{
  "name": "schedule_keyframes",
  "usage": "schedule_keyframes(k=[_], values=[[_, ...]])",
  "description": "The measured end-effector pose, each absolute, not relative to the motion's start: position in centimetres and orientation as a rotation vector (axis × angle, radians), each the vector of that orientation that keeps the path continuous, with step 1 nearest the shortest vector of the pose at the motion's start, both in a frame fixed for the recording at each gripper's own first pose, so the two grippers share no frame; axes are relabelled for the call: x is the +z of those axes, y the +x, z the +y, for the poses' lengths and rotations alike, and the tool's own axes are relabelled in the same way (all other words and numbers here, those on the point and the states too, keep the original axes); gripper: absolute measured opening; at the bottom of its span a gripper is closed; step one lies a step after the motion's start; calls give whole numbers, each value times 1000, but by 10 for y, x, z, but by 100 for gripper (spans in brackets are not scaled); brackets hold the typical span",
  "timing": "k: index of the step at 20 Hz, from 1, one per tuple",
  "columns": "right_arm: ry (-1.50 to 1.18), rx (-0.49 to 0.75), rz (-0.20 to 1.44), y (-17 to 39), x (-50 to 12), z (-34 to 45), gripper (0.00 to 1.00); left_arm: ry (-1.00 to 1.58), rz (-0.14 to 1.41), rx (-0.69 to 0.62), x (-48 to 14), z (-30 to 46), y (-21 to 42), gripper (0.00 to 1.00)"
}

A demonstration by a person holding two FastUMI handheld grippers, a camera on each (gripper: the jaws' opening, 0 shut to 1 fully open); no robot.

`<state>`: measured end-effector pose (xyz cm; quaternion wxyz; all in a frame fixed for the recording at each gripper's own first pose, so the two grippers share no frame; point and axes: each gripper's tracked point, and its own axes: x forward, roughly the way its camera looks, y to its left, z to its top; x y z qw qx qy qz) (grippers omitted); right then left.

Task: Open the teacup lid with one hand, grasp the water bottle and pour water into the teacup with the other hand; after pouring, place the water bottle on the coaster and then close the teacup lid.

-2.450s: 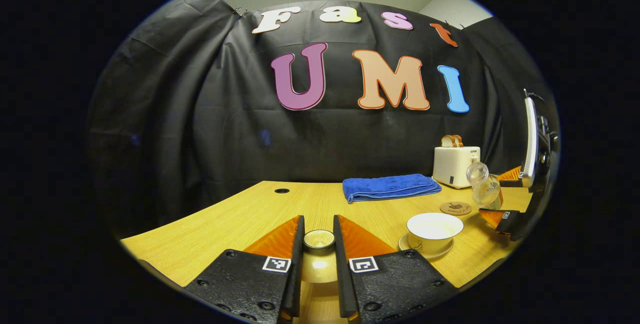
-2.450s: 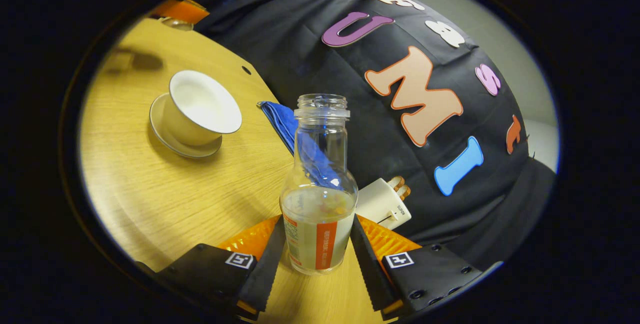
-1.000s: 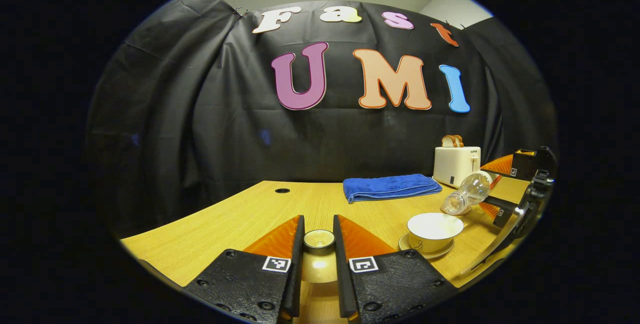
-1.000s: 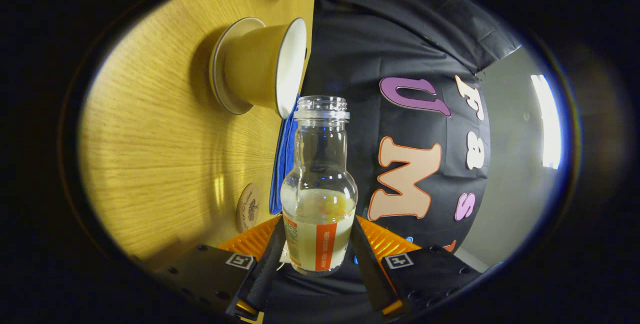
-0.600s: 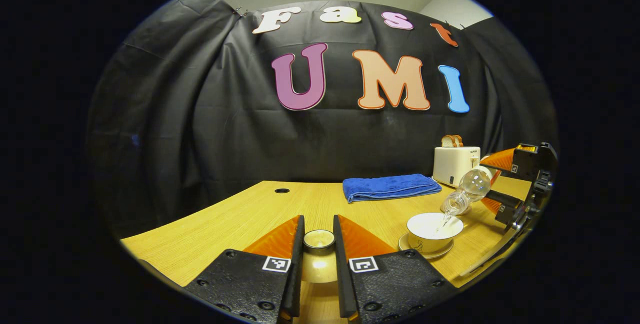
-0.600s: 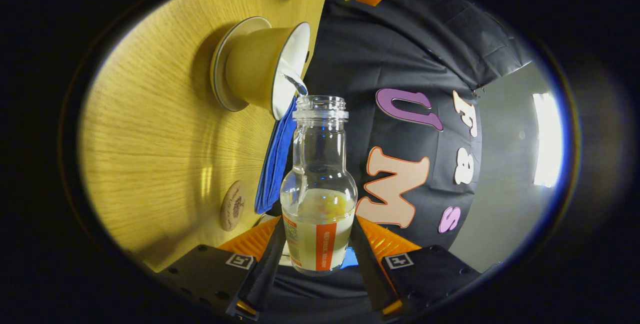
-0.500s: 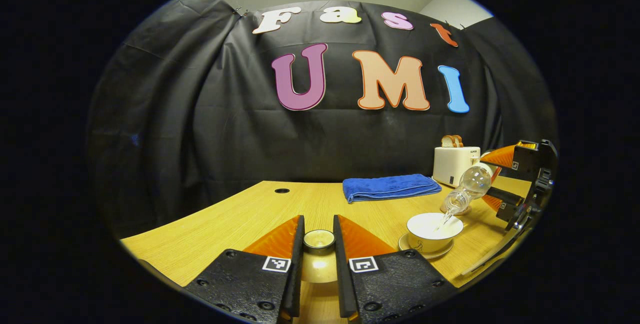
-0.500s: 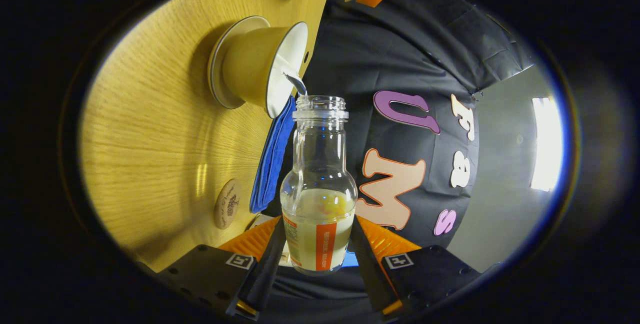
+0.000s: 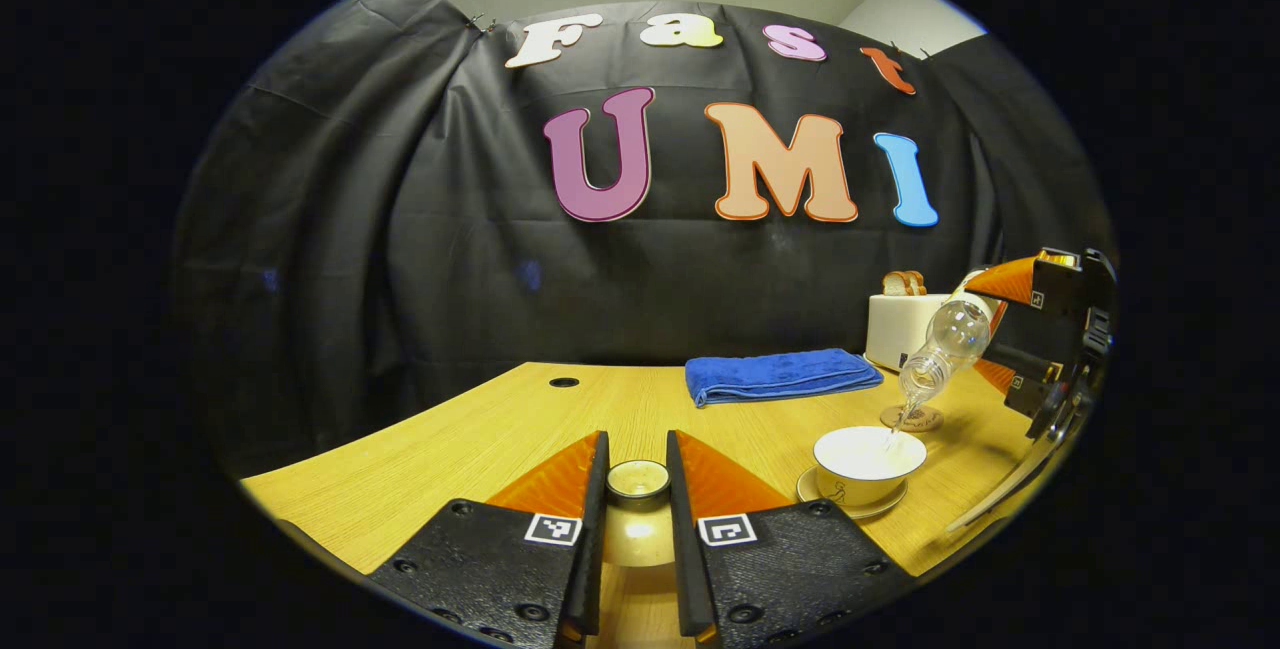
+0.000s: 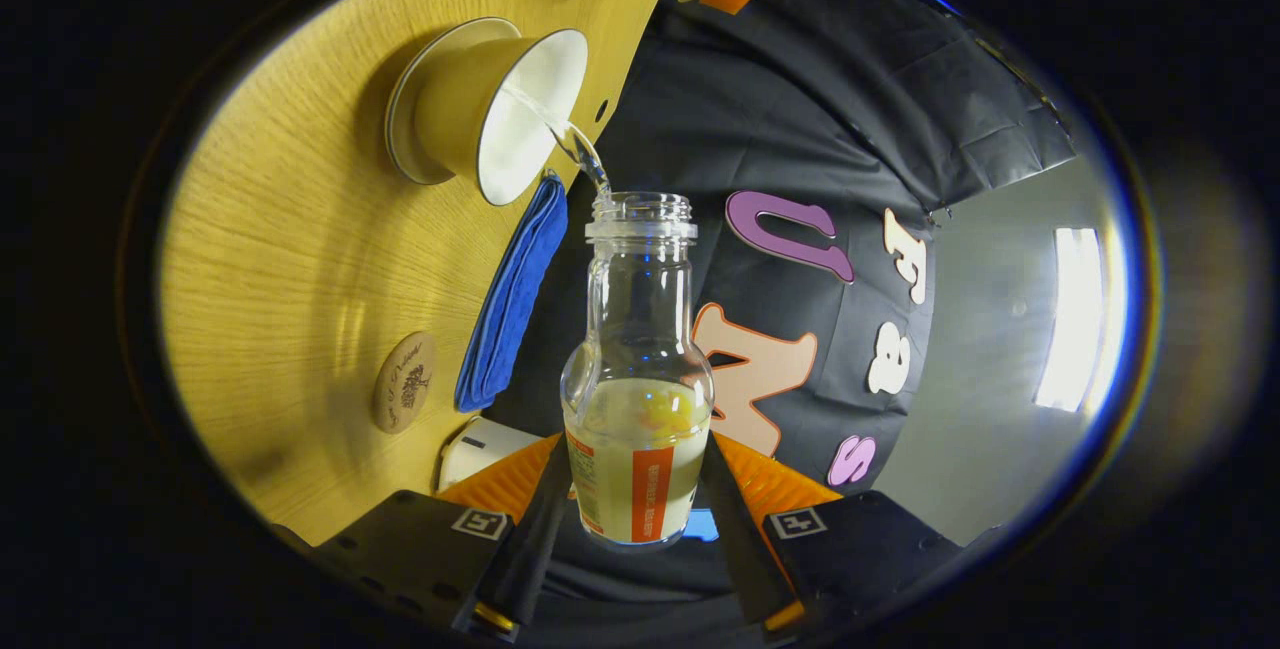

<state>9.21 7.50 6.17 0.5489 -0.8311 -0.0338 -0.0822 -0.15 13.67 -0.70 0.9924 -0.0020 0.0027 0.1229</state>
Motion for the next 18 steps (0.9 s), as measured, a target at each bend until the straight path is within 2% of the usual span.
schedule_keyframes(k=[18], values=[[-2078, -159, -131, 101, 53, 91, 79, -7, 6, 239, -9, 136, 0, 26]])
